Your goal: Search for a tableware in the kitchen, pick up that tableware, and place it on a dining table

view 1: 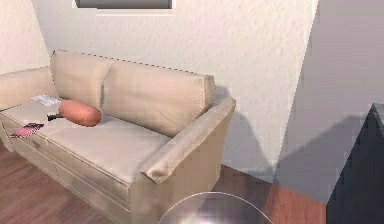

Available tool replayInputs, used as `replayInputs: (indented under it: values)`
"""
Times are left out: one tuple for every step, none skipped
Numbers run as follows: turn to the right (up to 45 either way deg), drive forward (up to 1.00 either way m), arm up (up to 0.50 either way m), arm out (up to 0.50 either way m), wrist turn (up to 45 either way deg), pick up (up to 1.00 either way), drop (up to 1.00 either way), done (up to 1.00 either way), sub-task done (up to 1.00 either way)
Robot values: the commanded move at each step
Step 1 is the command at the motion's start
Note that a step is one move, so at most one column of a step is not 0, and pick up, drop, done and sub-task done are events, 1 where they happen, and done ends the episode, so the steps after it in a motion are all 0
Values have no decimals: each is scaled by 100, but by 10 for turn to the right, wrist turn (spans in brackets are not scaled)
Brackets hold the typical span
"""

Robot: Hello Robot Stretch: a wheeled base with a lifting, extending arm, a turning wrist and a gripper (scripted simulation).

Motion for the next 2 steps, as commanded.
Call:
replayInputs:
  values:
    - [-450,0,0,0,0,0,0,0,0]
    - [-300,0,0,0,0,0,0,0,0]
